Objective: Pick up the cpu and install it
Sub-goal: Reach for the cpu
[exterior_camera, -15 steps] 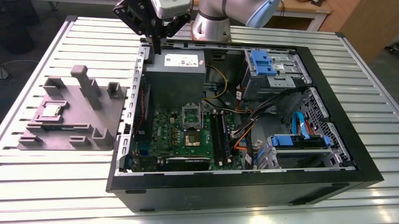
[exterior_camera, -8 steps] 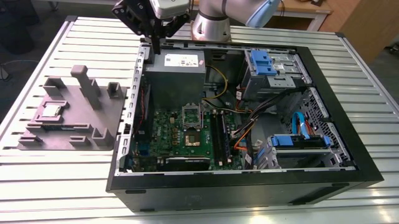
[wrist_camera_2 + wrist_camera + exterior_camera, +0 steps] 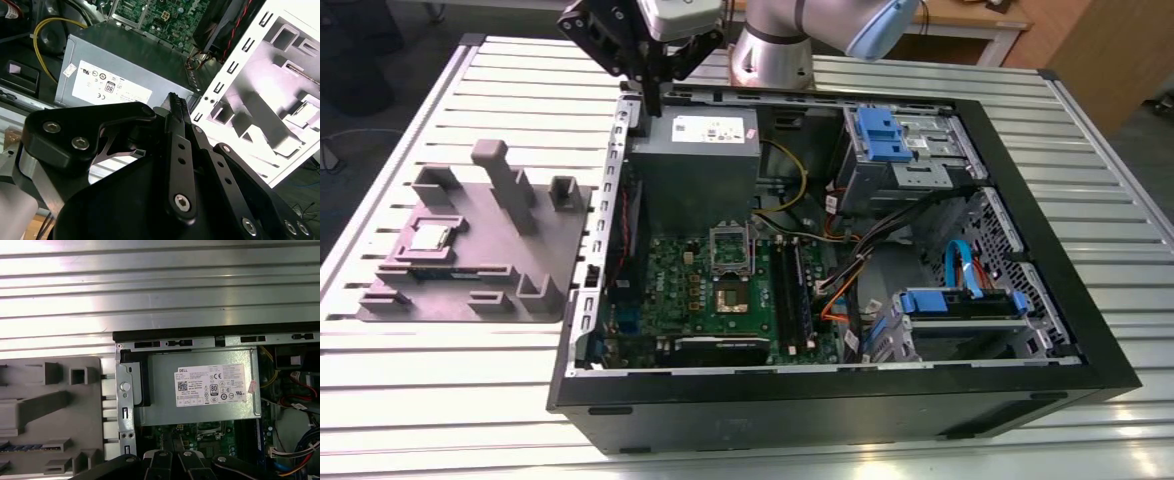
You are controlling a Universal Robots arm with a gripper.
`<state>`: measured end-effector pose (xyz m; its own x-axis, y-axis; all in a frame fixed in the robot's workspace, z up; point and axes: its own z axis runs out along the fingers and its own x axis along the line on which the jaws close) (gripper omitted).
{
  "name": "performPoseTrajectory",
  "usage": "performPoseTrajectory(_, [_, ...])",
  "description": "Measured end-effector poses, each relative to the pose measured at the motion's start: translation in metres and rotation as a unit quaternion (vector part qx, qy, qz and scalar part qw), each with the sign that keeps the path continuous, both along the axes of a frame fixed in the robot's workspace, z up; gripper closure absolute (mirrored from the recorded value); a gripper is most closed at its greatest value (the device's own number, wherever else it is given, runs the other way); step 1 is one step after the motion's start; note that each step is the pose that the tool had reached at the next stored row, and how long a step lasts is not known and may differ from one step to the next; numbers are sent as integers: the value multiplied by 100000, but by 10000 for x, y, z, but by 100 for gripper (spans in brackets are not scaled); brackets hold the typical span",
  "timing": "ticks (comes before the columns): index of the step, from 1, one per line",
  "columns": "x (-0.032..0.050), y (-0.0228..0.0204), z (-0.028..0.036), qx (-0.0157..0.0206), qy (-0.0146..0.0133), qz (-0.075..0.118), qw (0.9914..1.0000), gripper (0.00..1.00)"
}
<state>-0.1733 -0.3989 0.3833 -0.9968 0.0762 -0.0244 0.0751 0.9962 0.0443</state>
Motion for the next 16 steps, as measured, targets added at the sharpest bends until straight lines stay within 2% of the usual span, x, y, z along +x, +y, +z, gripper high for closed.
performPoseTrajectory(16, [-35, 0, -10, 0, -3, -1, 100000, 90])
